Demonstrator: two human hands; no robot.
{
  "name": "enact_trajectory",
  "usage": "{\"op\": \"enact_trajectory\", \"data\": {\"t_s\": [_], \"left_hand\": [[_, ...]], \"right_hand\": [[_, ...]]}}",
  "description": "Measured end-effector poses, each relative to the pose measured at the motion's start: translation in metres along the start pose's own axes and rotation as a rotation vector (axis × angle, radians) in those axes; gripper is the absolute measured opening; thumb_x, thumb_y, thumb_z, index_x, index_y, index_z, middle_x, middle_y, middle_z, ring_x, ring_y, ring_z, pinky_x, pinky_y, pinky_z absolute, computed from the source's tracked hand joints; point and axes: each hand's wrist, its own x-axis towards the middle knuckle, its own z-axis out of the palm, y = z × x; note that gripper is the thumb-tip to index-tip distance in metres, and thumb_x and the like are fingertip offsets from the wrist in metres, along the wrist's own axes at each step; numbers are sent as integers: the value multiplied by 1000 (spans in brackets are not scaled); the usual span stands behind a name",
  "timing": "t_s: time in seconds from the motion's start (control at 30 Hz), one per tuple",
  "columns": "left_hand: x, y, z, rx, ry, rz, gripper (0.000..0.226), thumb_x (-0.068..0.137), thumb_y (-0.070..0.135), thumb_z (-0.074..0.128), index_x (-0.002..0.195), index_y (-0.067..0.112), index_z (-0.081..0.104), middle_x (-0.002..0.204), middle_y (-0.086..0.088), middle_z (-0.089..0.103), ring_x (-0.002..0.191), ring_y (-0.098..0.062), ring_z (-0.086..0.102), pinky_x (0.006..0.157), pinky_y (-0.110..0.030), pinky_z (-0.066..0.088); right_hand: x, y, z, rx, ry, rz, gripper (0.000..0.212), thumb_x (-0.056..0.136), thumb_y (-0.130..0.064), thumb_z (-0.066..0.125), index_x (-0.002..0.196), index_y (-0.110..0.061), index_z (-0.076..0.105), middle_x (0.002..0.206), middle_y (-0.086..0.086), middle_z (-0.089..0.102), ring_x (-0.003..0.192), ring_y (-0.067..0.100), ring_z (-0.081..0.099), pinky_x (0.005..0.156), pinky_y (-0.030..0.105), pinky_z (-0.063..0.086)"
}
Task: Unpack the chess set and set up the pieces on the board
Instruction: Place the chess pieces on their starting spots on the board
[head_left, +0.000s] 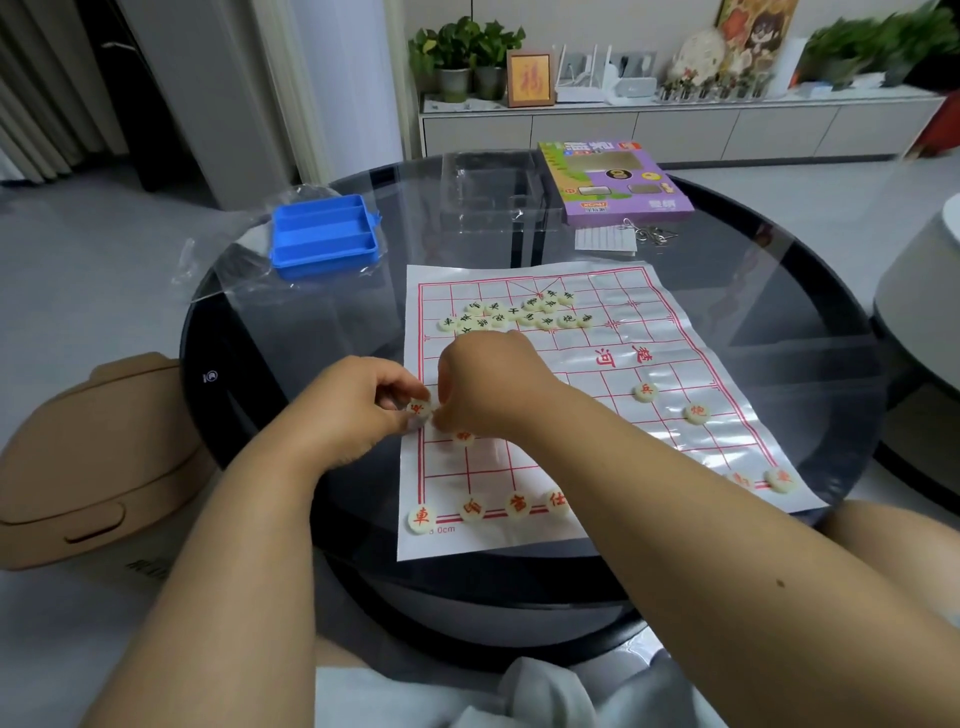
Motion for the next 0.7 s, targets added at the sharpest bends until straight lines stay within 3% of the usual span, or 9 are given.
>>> {"op": "enact_trajectory", "data": {"t_s": [0.13, 0.3, 0.4, 0.5, 0.7], "left_hand": [[0, 1, 1, 9, 2, -8, 23, 81, 16, 75, 100, 28, 71, 88, 11, 64, 74, -11, 61, 64, -15, 44], [1, 0, 1, 14, -1, -16, 22, 79, 17, 77, 94, 31, 70, 89, 8, 64, 77, -11, 60, 64, -18, 44], [0, 3, 2, -15, 50, -12, 21, 80, 25, 76, 97, 31, 66, 84, 6, 62, 73, -10, 59, 60, -19, 42], [1, 13, 4, -25, 198, 10, 19, 83, 35, 70, 100, 30, 63, 83, -1, 58, 69, -11, 57, 53, -20, 41], [7, 28, 15, -20, 242, 25, 14, 89, 38, 62, 100, 30, 62, 89, 10, 55, 76, -8, 56, 52, -15, 40]], "right_hand": [[0, 11, -3, 49, 12, 12, 27, 74, -43, 69, 91, -23, 71, 89, -3, 67, 80, 17, 61, 80, 33, 50], [-13, 41, -19, 264, 5, 105, 20, 75, -34, 73, 91, -22, 74, 87, -4, 69, 77, 14, 63, 74, 32, 57], [-26, 71, -33, 337, 21, 177, 18, 78, -32, 73, 89, -18, 73, 87, -2, 69, 75, 14, 64, 63, 25, 54], [-39, 103, -44, 356, 70, 248, 16, 78, -33, 74, 86, -19, 72, 86, -3, 69, 70, 14, 64, 49, 19, 41], [-64, 147, -53, 333, 67, 335, 14, 76, -33, 76, 79, -20, 72, 79, -5, 68, 63, 10, 61, 46, 18, 37]]}}
